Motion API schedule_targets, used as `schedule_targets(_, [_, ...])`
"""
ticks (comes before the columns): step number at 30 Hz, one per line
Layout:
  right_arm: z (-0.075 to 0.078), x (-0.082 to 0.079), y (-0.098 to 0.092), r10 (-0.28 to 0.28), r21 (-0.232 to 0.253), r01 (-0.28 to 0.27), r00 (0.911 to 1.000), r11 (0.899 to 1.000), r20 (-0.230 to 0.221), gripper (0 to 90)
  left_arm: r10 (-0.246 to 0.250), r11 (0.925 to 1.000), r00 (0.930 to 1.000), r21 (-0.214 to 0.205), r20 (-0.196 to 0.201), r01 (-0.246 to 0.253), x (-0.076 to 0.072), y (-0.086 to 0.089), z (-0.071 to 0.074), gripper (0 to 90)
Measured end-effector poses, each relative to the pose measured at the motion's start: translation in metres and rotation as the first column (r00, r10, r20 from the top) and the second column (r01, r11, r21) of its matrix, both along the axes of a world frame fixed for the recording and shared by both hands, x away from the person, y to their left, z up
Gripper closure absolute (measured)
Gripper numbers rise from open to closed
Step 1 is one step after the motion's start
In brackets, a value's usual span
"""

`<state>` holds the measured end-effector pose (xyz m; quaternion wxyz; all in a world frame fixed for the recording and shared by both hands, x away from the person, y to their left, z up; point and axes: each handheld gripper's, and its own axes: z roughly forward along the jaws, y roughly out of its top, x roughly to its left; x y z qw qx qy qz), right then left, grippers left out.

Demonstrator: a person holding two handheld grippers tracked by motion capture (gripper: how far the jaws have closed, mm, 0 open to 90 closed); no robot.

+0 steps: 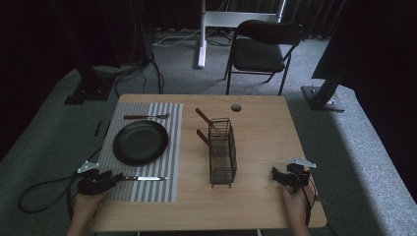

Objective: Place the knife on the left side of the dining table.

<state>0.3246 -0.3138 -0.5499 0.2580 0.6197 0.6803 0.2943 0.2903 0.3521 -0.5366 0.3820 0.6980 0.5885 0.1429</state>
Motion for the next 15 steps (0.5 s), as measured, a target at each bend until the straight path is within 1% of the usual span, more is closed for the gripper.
schedule_targets(2, [0.0, 0.0, 0.0, 0.0, 0.0, 0.0, 1.0, 1.0, 0.0, 12.3, 0.019, 0.9998, 0.9998, 0.005, 0.006, -0.019, 0.0, 0.0, 0.001, 39.1])
schedule_targets(3, [0.0, 0.0, 0.0, 0.0, 0.0, 0.0, 1.0, 1.0, 0.0, 12.2, 0.032, 0.9994, 0.9994, 0.009, 0.011, -0.032, -0.001, -0.001, 0.001, 36.2])
schedule_targets(4, [0.0, 0.0, 0.0, 0.0, 0.0, 0.0, 1.0, 1.0, 0.0, 12.3, 0.035, 0.9993, 0.9994, 0.014, 0.008, -0.035, -0.001, 0.0, 0.002, 36.0])
schedule_targets(6, [0.0, 0.0, 0.0, 0.0, 0.0, 0.0, 1.0, 1.0, 0.0, 12.2, 0.052, 0.9982, 0.9986, 0.03, 0.008, -0.052, -0.005, -0.001, 0.003, 35.9])
schedule_targets(8, [0.0, 0.0, 0.0, 0.001, 0.0, -0.001, 1.0, 1.0, 0.001, 12.2, 0.054, 0.9973, 0.9985, 0.05, 0.008, -0.054, -0.009, -0.003, 0.003, 35.8])
schedule_targets(11, [0.0, 0.0, 0.0, 0.0, 0.0, 0.0, 1.0, 1.0, 0.0, 12.2, 0.079, 0.9935, 0.9968, 0.081, 0.015, -0.08, -0.017, -0.007, 0.003, 33.4])
schedule_targets(13, [0.0, 0.0, 0.0, 0.0, 0.0, 0.0, 1.0, 1.0, 0.0, 12.3, 0.081, 0.9932, 0.9964, 0.082, 0.026, -0.083, -0.023, -0.008, 0.005, 33.2])
schedule_targets(15, [0.0, 0.0, 0.0, 0.001, 0.0, -0.001, 1.0, 1.0, 0.0, 12.2, 0.083, 0.9925, 0.9962, 0.087, 0.027, -0.085, -0.026, -0.01, 0.005, 30.2])
